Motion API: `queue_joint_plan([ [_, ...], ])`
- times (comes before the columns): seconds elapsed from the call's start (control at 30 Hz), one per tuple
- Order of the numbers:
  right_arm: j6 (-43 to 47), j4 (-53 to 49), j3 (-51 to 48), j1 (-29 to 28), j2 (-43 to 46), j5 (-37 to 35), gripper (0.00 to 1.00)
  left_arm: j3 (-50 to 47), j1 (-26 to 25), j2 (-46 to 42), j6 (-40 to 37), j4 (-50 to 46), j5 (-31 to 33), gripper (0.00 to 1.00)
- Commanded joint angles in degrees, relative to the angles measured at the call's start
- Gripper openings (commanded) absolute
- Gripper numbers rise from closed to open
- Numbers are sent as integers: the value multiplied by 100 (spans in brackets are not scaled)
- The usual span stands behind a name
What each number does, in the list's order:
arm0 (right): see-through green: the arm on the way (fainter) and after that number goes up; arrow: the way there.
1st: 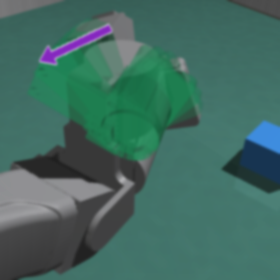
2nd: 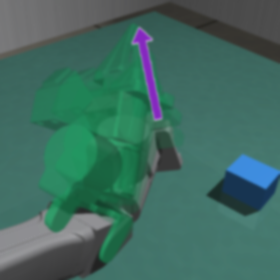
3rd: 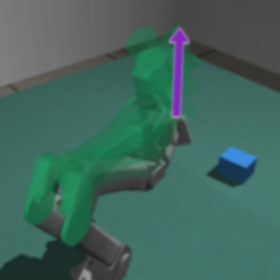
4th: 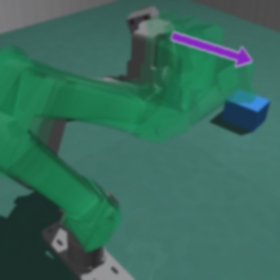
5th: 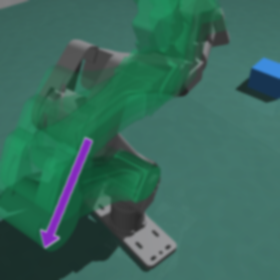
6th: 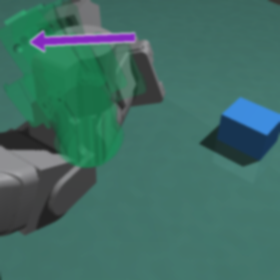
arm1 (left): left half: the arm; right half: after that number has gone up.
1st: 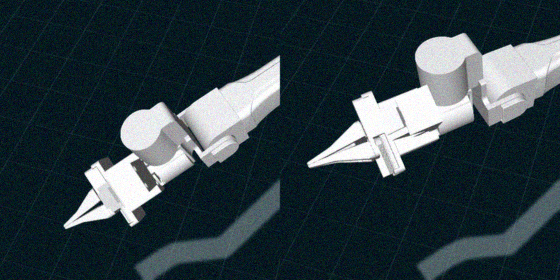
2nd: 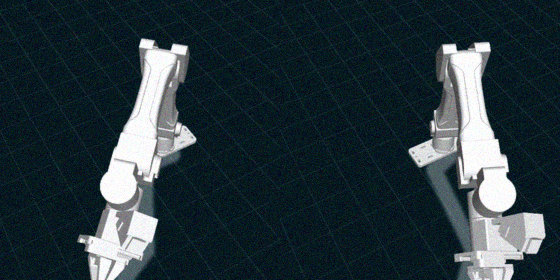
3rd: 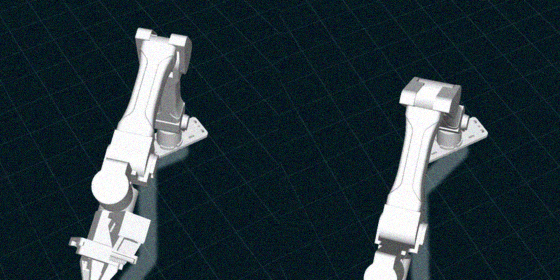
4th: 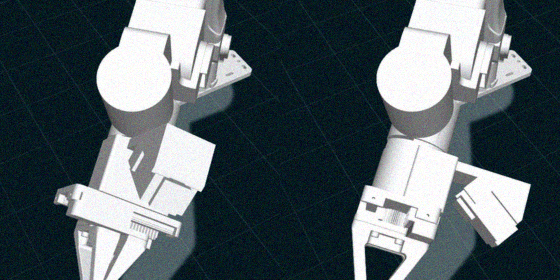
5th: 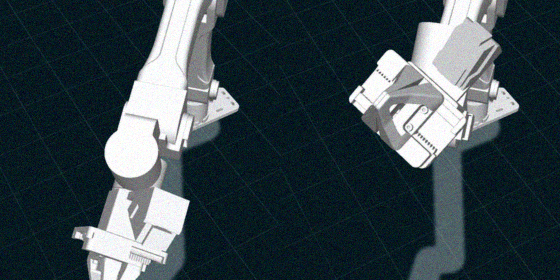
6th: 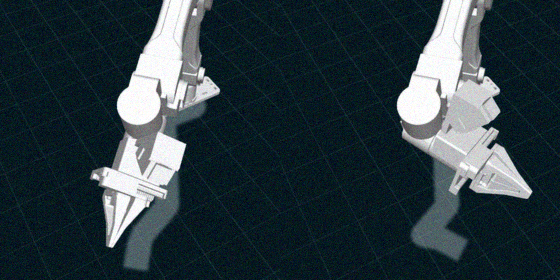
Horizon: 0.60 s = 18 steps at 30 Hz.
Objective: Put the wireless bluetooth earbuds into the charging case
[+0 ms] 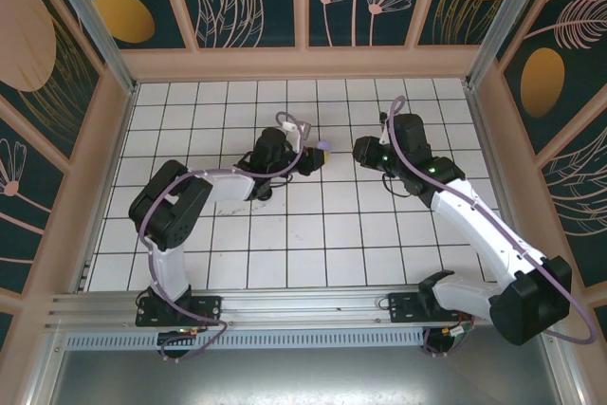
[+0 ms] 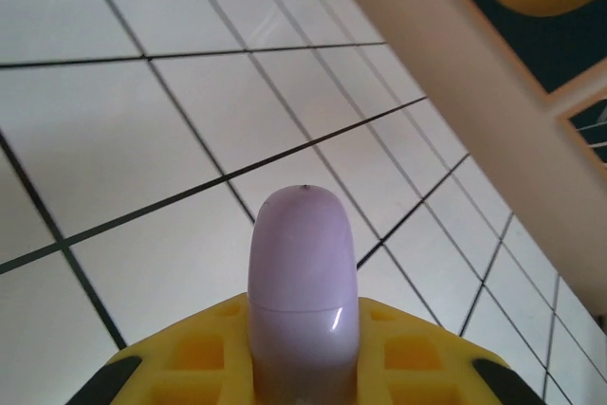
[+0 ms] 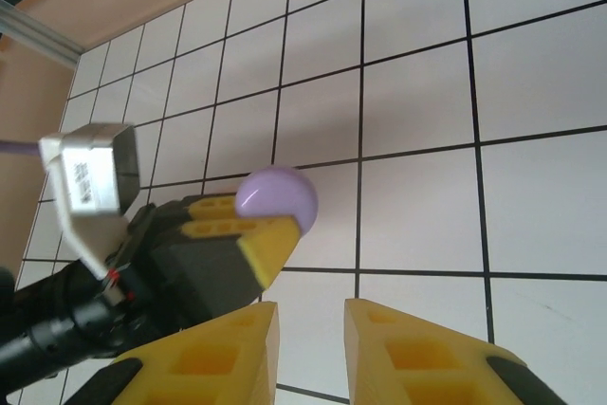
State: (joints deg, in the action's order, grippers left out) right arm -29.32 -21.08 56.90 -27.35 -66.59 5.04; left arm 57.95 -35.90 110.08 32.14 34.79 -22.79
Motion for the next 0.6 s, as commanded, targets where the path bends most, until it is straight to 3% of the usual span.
queue_joint_plan([
  [0.0,-83,271,-76,26,5,-202,25,389,29,305,236,-819,352,0],
  [0.3,-47,151,-33,23,109,-292,26,919,90,955,397,-1458,705,1],
  [0.57,-47,53,8,19,218,-350,30,827,191,1085,523,-1511,709,8],
])
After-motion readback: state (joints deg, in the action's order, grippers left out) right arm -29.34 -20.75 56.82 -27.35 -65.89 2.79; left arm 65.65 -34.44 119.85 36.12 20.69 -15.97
